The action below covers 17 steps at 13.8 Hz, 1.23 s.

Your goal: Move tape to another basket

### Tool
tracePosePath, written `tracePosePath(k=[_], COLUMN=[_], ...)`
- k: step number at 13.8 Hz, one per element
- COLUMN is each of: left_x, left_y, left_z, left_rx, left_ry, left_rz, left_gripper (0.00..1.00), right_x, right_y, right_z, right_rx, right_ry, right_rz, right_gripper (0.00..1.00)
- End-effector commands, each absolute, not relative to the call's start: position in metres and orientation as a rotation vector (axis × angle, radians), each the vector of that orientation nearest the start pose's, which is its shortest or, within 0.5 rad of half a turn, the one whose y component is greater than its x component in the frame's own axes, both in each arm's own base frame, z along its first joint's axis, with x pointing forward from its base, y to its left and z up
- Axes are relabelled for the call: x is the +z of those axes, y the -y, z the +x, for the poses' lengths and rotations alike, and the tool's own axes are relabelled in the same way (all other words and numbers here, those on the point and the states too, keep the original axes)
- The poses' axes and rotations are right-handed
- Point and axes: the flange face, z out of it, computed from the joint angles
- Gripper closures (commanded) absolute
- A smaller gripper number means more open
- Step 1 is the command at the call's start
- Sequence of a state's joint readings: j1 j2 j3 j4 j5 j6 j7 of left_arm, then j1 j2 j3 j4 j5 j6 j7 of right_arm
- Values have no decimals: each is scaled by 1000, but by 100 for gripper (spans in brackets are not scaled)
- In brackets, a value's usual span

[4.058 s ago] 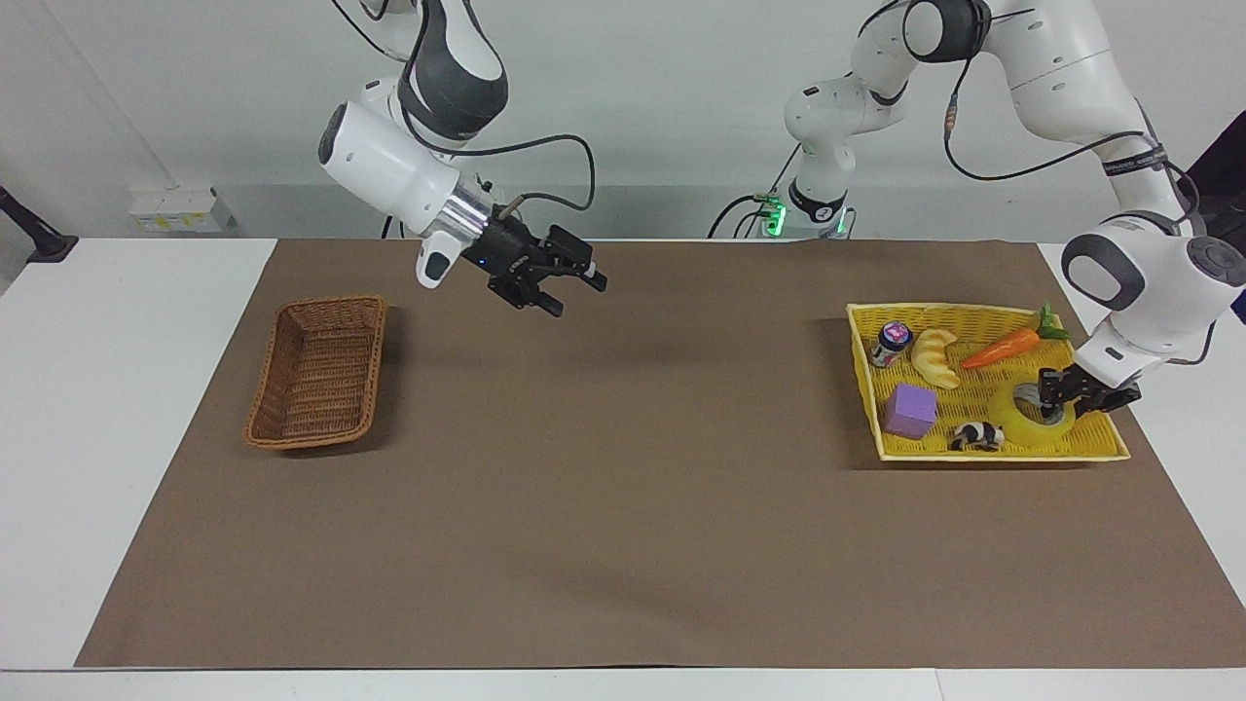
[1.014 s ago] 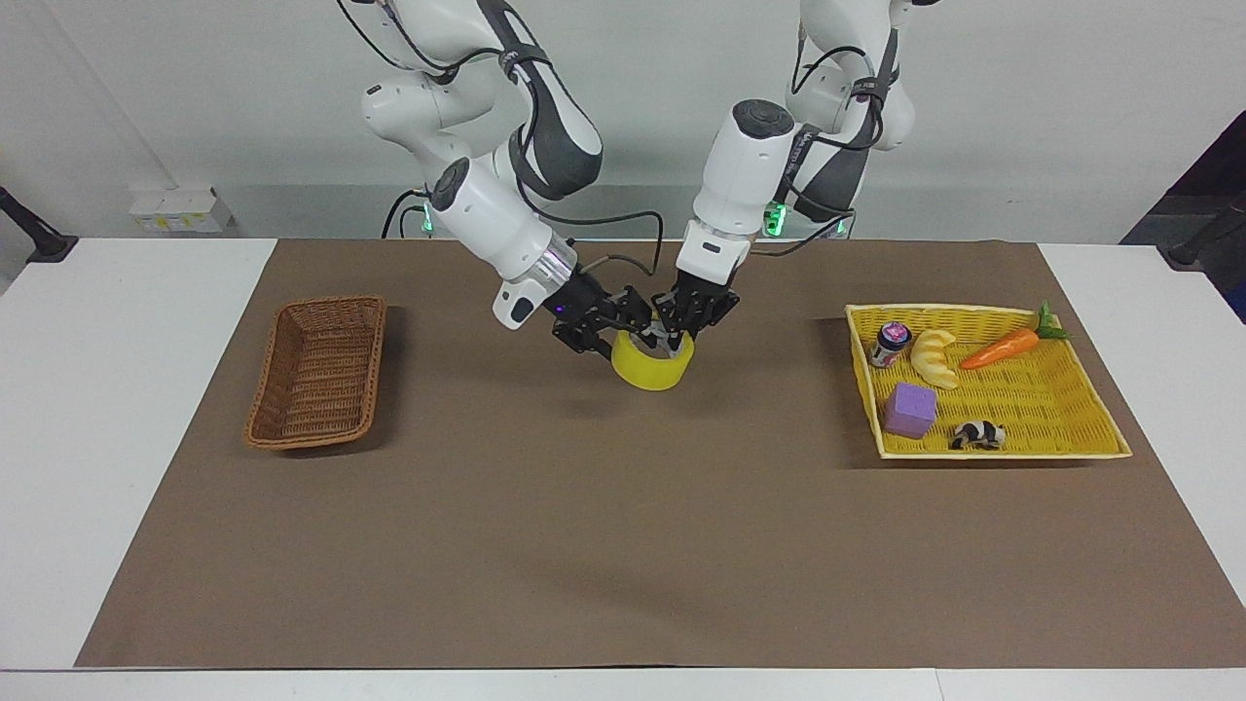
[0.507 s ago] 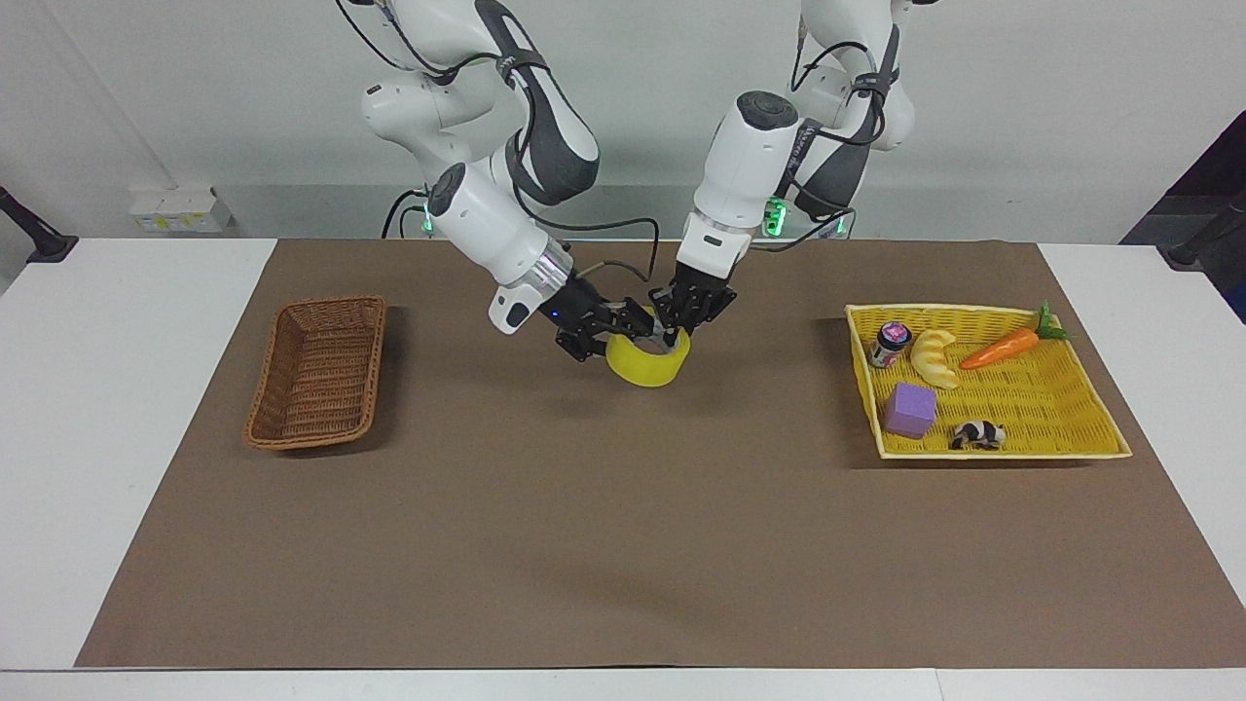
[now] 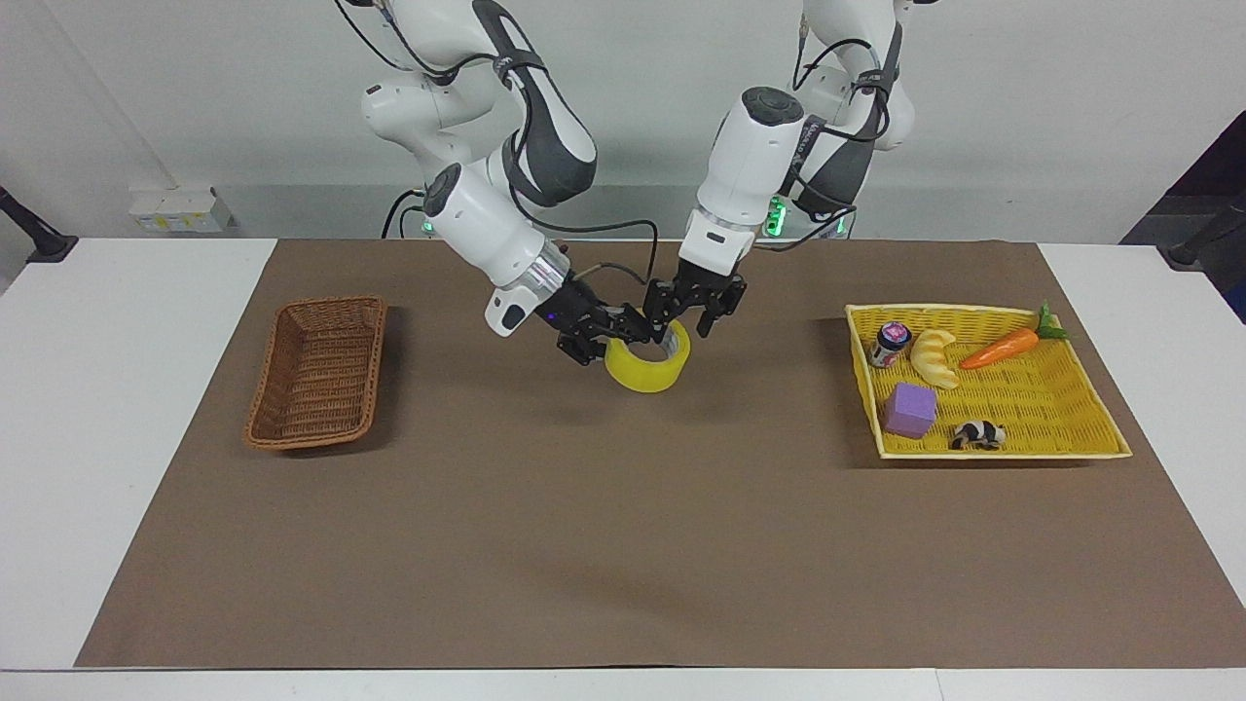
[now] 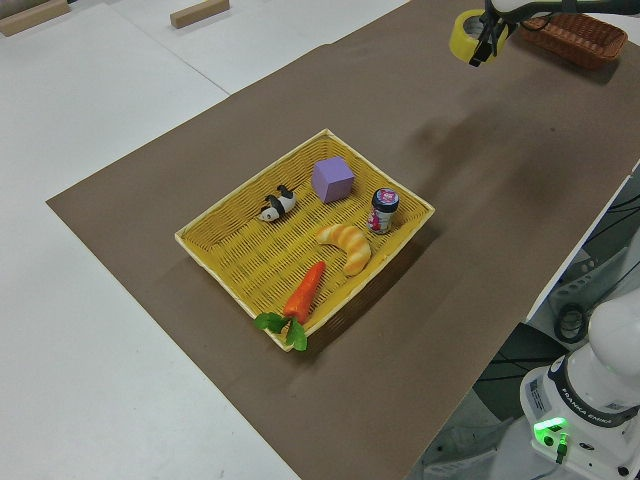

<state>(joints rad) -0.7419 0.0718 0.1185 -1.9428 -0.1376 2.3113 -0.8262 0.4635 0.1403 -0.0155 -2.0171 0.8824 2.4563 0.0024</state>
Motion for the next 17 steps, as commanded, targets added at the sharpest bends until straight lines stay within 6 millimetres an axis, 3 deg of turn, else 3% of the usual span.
tracePosePath(k=[1,4,7,9,12,14,17], left_x=[487,495,515,537,572,598,653], left_y=[323,273,199,147,85,54,27], left_z=[501,520,533,540,549,554,551], left_rx=[-240,-236,-191,-168,-166,-214,-211], left_ry=[375,239,34,-109,-282,-314,-283], left_rz=[-3369,-3346,-3318,-3300,-3217,-3203,-3134], left_gripper=[0,0,0,0,0,0,0], right_x=[415,412,411,420,424,424,425], right_y=[-267,-247,-220,-186,-133,-89,-10], right_z=[549,555,564,574,582,584,580], right_rx=[-152,-126,-108,-76,16,76,133], right_ry=[-198,-202,-198,-172,-150,-131,-7], right_rz=[-2426,-2449,-2486,-2536,-2623,-2686,-2683], right_gripper=[100,100,100,100,100,100,100])
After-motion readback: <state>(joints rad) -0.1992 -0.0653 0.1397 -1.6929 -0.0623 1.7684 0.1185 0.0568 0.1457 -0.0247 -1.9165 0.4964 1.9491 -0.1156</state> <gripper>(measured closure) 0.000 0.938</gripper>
